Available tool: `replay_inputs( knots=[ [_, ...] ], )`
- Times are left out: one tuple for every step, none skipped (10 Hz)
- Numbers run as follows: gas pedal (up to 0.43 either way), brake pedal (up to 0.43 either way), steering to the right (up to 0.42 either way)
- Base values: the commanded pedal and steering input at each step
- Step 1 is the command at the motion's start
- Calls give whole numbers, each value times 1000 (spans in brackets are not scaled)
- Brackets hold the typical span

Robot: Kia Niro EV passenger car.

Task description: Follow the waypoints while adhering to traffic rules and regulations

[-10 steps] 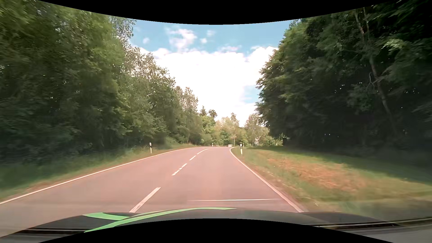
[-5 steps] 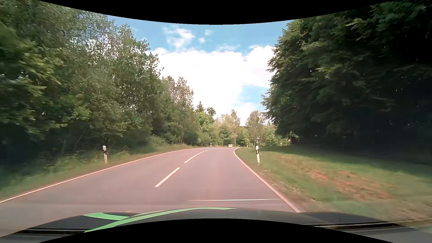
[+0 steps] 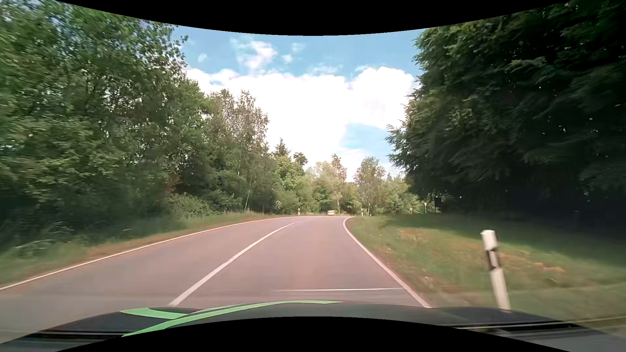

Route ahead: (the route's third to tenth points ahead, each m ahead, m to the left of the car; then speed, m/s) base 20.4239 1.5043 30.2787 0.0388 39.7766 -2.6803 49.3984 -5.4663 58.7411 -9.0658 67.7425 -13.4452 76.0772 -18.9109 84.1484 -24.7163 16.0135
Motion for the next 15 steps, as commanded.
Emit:
replay_inputs(
  knots=[
    [0, 0, 21],
    [0, 0, 22],
    [0, 0, 23],
    [0, 0, 25],
    [0, 0, 26],
    [0, 0, 26],
    [0, 0, 24],
    [0, 0, 22],
    [0, 0, 20],
    [0, 0, 23],
    [0, 6, 30],
    [0, 24, 38],
    [0, 30, 41],
    [0, 43, 42],
    [0, 49, 42]
  ],
)
